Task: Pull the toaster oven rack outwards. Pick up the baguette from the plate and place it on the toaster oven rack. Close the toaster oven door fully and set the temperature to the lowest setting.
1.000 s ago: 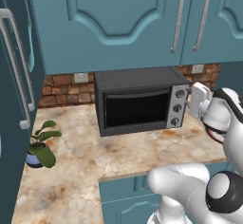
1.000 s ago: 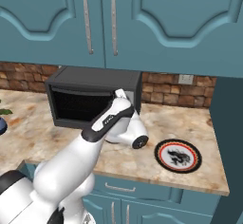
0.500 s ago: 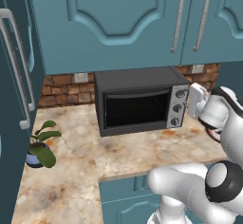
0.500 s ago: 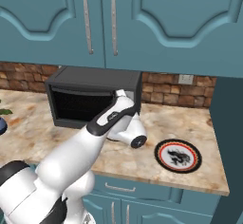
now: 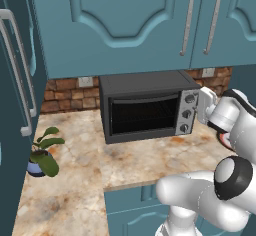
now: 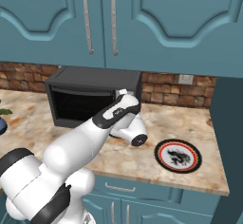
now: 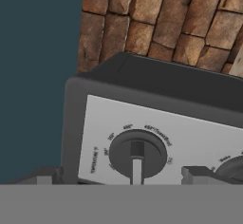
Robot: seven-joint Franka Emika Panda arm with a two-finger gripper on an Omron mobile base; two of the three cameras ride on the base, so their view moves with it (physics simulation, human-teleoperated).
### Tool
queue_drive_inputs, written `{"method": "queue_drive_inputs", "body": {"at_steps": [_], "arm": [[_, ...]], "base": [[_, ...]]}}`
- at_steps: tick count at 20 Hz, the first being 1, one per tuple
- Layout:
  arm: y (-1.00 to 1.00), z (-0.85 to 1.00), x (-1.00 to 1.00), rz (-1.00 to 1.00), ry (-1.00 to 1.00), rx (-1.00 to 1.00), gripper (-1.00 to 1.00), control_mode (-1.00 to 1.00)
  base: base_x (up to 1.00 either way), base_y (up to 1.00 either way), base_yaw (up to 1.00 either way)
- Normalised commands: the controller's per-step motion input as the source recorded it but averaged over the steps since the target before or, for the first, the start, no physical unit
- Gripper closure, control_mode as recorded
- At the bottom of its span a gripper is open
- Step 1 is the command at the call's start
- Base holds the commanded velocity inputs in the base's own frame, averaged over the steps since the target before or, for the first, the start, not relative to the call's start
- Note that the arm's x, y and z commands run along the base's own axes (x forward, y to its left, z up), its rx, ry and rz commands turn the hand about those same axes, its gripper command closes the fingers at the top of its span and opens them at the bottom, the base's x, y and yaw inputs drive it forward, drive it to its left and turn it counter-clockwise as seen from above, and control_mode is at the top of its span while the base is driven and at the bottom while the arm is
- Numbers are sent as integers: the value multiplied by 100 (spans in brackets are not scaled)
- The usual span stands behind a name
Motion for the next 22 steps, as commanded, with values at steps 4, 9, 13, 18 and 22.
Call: {"method": "queue_drive_inputs", "body": {"at_steps": [4,9,13,18,22], "arm": [[-5,-5,12,-2,0,0,-100,-100],[0,-12,2,-1,0,0,-100,-100],[0,-6,0,0,0,0,-100,-100],[0,0,1,0,0,0,-100,-100],[0,0,0,0,0,0,-100,-100]], "base": [[0,0,0],[0,0,0],[0,0,0],[0,0,0],[0,0,0]]}}
